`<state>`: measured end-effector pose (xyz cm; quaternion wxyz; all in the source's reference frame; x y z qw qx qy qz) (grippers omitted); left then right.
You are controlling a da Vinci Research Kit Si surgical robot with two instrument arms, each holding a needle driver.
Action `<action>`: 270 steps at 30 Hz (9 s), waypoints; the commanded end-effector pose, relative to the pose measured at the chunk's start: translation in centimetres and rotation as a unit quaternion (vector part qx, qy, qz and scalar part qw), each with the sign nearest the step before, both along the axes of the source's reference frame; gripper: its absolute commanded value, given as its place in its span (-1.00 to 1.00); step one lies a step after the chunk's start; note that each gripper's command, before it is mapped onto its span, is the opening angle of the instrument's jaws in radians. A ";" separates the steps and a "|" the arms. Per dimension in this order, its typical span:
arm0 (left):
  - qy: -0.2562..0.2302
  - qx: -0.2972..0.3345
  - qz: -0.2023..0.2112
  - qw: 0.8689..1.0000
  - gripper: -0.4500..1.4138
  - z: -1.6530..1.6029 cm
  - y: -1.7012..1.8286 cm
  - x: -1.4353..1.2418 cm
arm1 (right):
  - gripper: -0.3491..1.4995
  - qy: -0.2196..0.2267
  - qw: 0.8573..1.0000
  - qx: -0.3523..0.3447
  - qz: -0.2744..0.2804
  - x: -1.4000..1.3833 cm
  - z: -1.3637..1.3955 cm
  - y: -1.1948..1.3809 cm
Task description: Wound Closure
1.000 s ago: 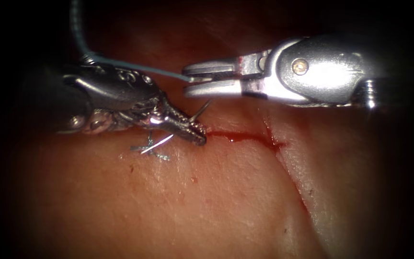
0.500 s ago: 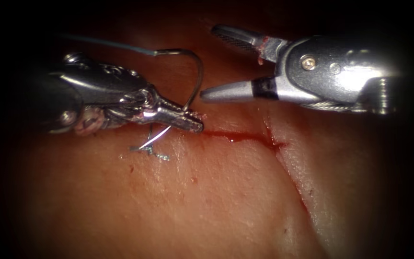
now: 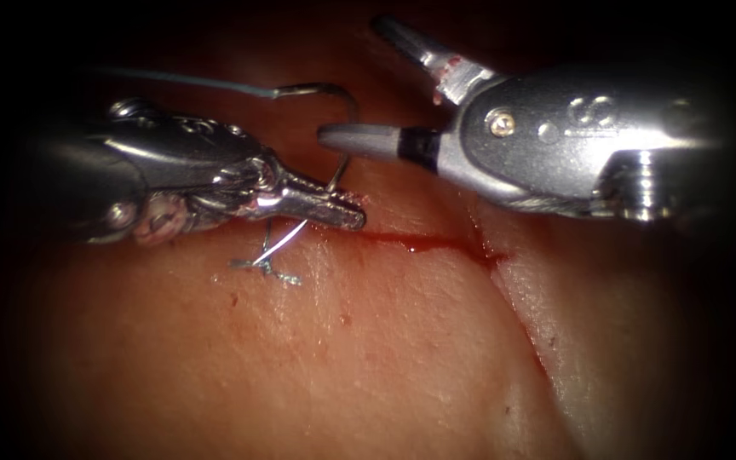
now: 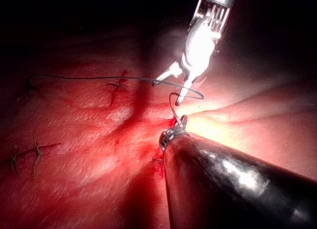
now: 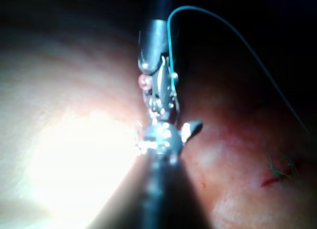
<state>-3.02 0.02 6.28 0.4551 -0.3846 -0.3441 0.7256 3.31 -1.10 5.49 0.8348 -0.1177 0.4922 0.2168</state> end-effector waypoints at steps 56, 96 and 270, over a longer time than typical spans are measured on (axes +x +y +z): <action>-0.036 -0.171 0.056 0.983 -0.15 0.24 -0.52 -0.01 | -1.00 0.109 0.934 -0.205 -0.273 -0.36 0.66 0.18; 0.002 -0.095 0.098 0.991 -0.28 1.28 -0.89 0.16 | -1.00 0.110 0.868 -0.360 -0.322 -0.10 1.30 0.11; 0.015 -0.098 0.096 0.990 -0.39 1.25 -0.91 0.23 | -1.00 0.257 0.939 -0.081 -0.212 0.25 2.36 0.51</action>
